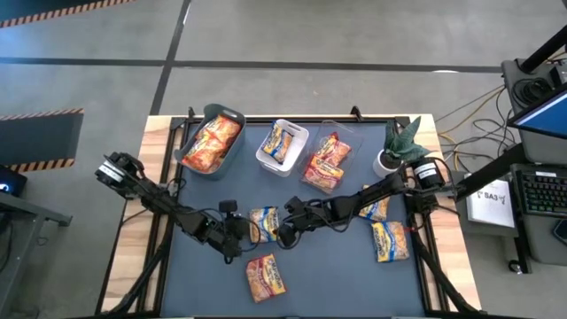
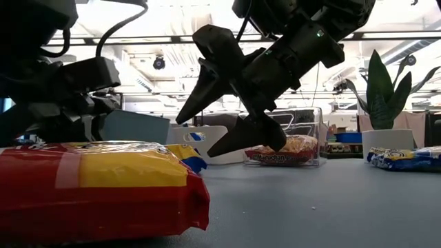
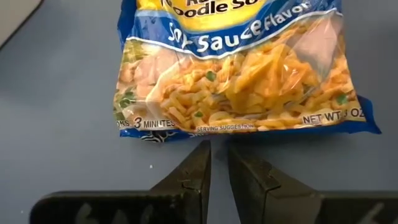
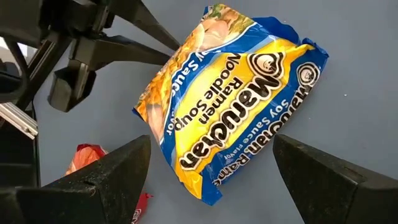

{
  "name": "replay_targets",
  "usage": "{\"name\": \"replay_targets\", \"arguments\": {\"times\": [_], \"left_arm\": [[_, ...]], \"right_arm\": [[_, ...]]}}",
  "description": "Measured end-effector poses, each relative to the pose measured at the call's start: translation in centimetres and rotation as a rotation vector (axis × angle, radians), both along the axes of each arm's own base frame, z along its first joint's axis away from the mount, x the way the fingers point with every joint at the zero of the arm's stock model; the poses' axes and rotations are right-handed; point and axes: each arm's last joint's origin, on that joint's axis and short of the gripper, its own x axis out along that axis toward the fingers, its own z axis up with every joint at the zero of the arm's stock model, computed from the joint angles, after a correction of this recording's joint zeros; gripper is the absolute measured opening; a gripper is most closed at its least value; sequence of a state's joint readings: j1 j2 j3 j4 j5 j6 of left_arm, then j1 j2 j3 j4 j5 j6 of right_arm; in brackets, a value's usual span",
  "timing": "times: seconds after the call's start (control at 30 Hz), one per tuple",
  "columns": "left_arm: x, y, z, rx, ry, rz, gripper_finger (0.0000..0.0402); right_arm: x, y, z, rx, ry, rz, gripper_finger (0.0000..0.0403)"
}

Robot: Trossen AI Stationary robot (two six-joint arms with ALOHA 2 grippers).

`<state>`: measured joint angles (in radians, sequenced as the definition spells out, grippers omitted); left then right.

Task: Sort Maruchan noodles
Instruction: Put the blue noodle pack into the white bin

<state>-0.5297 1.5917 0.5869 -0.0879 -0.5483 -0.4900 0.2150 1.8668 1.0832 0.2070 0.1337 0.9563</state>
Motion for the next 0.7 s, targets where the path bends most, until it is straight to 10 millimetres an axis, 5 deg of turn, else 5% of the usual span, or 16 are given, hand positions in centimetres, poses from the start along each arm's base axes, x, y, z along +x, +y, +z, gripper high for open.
{"name": "replay_targets", "arguments": {"times": [0.7], "left_arm": [[0.7,-0.8,1.0,-0.075,0.024,-0.015,0.0038]], "right_arm": [[0.0,-0.2,-0.1,-0.091,0.012,0.075,0.0327]]}}
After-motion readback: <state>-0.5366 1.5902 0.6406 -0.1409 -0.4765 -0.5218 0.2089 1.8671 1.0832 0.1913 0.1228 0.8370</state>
